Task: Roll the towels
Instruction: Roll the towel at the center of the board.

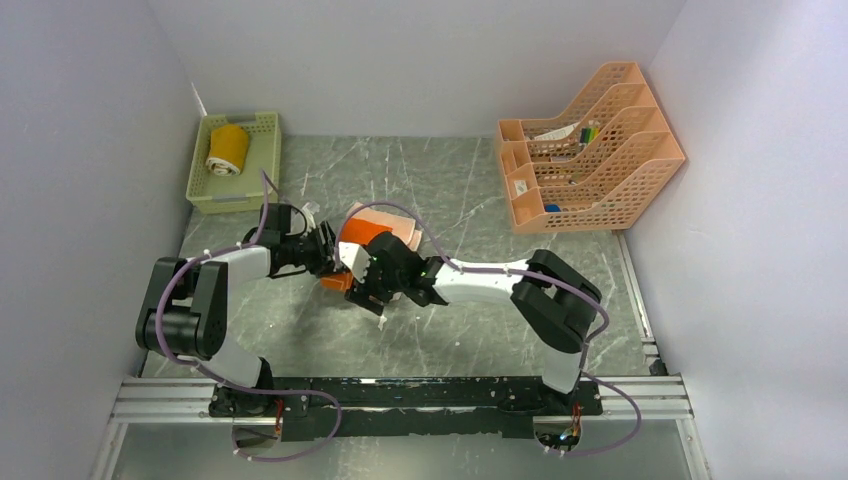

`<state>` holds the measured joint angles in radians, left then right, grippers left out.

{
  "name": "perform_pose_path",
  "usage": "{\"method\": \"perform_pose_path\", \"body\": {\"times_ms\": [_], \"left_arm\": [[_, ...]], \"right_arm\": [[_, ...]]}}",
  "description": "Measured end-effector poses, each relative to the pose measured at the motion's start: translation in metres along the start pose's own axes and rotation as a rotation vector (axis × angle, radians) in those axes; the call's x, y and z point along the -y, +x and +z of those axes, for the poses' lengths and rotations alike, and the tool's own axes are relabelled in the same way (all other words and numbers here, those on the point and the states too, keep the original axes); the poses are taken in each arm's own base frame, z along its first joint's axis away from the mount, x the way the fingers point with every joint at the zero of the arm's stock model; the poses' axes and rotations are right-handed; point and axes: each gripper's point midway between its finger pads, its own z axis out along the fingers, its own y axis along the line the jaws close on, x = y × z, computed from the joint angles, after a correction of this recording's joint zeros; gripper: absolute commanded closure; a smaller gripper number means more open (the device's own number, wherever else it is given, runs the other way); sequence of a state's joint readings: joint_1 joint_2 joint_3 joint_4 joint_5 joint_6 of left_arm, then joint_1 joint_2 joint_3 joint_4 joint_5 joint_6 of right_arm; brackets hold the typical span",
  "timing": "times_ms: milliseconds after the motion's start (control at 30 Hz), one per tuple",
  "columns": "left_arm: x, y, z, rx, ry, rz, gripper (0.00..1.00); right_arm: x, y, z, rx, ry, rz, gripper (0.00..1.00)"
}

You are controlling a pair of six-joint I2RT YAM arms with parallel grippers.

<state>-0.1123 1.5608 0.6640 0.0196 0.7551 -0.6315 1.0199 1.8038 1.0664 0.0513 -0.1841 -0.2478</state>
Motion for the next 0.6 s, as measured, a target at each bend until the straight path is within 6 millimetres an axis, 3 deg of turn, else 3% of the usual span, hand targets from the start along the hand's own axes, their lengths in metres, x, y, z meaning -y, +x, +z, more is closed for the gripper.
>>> {"method": "perform_pose_path", "body": {"times_ms": [200, 400, 600], "left_arm": [[0.003, -0.001, 0.0, -0.005, 0.009, 0.0, 0.4], [0.009, -0.016, -0.01, 0.015, 0.056, -0.025, 0.39], [0.021, -0.065, -0.061, 0.176, 0.079, -0.016, 0.37]], "right_arm": [[0.011, 0.015, 0.015, -0.062, 0.082, -0.02, 0.32], [0.027, 0.017, 0.021, -0.102, 0.176, -0.03, 0.63], [0.029, 0.018, 0.019, -0.124, 0.177, 0.022, 0.9]]}}
